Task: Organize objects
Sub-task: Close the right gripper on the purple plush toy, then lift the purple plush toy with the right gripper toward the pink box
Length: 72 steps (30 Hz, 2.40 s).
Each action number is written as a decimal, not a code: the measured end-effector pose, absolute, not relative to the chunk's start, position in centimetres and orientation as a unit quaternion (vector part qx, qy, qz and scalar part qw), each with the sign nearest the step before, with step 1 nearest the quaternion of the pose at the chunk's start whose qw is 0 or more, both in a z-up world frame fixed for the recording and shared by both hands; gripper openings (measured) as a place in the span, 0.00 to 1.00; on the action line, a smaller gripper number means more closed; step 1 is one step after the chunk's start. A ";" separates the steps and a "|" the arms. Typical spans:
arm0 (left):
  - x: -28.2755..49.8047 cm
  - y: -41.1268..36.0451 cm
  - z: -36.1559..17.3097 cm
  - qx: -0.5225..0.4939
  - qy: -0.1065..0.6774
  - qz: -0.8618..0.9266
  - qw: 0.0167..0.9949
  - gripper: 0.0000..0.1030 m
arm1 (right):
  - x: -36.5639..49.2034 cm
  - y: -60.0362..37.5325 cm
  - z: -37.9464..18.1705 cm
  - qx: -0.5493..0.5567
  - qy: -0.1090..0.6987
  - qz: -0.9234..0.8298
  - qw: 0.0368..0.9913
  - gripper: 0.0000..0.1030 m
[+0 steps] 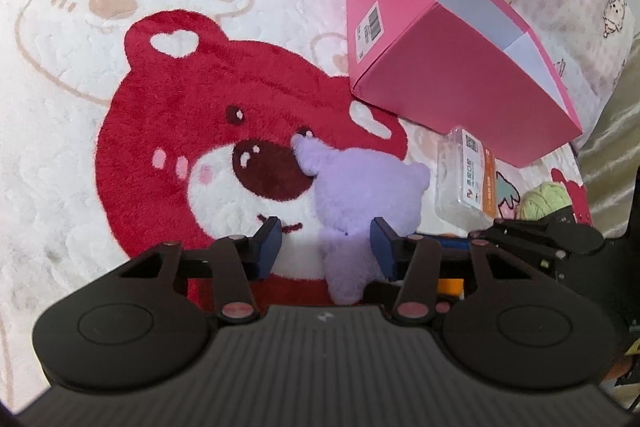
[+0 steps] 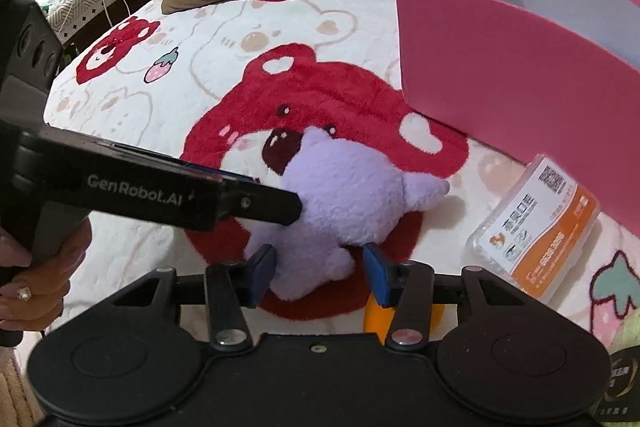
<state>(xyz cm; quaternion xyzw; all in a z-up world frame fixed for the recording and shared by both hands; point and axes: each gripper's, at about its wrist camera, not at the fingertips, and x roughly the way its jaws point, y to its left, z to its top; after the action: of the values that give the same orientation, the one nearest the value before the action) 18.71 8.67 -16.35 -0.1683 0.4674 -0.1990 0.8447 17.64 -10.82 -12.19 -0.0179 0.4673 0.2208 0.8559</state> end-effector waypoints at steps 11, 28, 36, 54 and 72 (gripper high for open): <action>19.1 8.5 -17.5 -0.218 0.477 -0.227 0.821 0.34 | 18.2 -10.6 -12.4 0.001 0.472 0.229 0.851 0.67; 18.8 7.8 -16.7 -0.226 0.475 -0.221 0.821 0.26 | 17.5 -9.1 -13.2 -0.049 0.436 0.211 0.873 0.55; 17.7 6.5 -14.2 -0.199 0.470 -0.238 0.826 0.26 | 16.4 -10.2 -11.1 -0.049 0.429 0.219 0.875 0.55; 13.4 4.1 -8.1 -0.174 0.477 -0.236 0.829 0.26 | 12.2 -11.5 -5.5 -0.064 0.431 0.225 0.872 0.55; 10.5 2.9 -3.1 -0.183 0.467 -0.232 0.833 0.27 | 9.4 -13.7 -1.2 -0.048 0.424 0.264 0.865 0.55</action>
<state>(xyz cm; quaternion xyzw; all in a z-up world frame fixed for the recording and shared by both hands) 10.49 2.90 -3.12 -0.1830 0.4670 -0.2321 0.8334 9.43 -13.70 -1.22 -0.0476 0.4242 0.2637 0.8650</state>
